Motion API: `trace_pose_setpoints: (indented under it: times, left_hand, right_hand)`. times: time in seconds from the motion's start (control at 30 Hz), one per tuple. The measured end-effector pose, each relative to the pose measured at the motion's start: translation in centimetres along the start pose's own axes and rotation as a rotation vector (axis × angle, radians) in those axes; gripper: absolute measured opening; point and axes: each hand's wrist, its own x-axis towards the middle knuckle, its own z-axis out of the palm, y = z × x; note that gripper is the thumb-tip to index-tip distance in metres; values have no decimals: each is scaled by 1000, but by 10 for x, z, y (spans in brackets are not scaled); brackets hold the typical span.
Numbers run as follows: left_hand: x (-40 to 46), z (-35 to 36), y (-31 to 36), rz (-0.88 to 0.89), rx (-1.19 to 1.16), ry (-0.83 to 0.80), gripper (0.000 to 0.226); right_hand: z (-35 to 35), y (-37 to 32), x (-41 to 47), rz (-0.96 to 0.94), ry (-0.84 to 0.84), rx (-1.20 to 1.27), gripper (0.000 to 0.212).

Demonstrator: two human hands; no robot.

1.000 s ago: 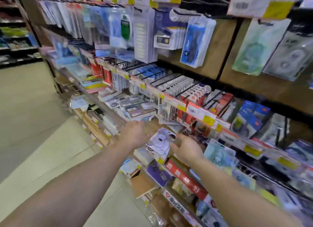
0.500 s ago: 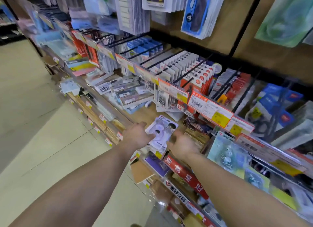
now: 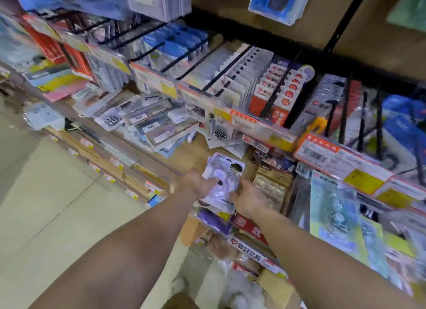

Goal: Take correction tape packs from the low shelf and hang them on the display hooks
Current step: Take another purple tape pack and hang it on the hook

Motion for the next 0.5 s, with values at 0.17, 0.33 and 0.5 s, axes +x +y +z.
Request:
trace_pose_setpoints:
  times: [0.17, 0.33, 0.5]
  left_hand:
    - [9, 1, -7, 92, 35, -33, 65]
    - [12, -5, -18, 114, -66, -94, 56]
    - [2, -23, -29, 146, -265, -227, 46]
  right_hand:
    - [28, 2, 13, 104, 44, 255, 43]
    - [44, 4, 20, 175, 83, 491, 57]
    - [38, -17, -19, 293, 133, 732, 10]
